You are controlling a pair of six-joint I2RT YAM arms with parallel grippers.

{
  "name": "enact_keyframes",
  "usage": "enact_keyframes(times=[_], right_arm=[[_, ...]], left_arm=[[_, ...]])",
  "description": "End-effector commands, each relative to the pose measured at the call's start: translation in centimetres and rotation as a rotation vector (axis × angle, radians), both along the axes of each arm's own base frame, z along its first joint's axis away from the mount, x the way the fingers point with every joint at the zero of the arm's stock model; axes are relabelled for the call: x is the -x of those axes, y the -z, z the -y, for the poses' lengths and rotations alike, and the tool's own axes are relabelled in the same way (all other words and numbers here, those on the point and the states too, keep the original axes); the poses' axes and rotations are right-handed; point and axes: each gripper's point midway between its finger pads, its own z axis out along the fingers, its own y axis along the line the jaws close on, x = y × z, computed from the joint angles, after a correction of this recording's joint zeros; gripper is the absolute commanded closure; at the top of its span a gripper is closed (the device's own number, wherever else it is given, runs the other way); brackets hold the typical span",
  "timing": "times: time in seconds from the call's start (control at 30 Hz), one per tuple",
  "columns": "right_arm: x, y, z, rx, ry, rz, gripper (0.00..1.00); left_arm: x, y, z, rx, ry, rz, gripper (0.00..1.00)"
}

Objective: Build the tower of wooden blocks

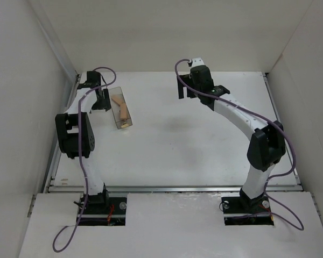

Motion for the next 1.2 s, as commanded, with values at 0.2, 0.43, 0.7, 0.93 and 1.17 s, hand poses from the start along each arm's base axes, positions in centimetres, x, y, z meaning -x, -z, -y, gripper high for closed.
enact_keyframes(times=[0.2, 0.43, 0.7, 0.93, 1.17], right_arm=[[1.7, 3.4, -2.0, 0.029, -0.016, -0.091, 0.00], [1.1, 3.6, -4.3, 0.081, -0.032, -0.105, 0.00], [1.3, 3.3, -4.8, 0.169, -0.057, -0.086, 0.00], [1.6, 4.0, -4.1, 0.193, -0.039, -0.098, 0.00], [1.5, 3.6, -4.0, 0.189, -0.028, -0.079, 0.00]], left_arm=[[-3.2, -5.7, 3.6, 0.125, 0.120, 0.233, 0.32], [-3.4, -5.7, 5.7, 0.221, 0.181, 0.281, 0.32], [-3.9, 1.4, 4.2, 0.182, 0.082, 0.088, 0.44], [-4.3, 1.4, 4.2, 0.153, 0.102, 0.078, 0.79], [-5.6, -1.9, 0.9, -0.190, 0.097, 0.095, 1.00]])
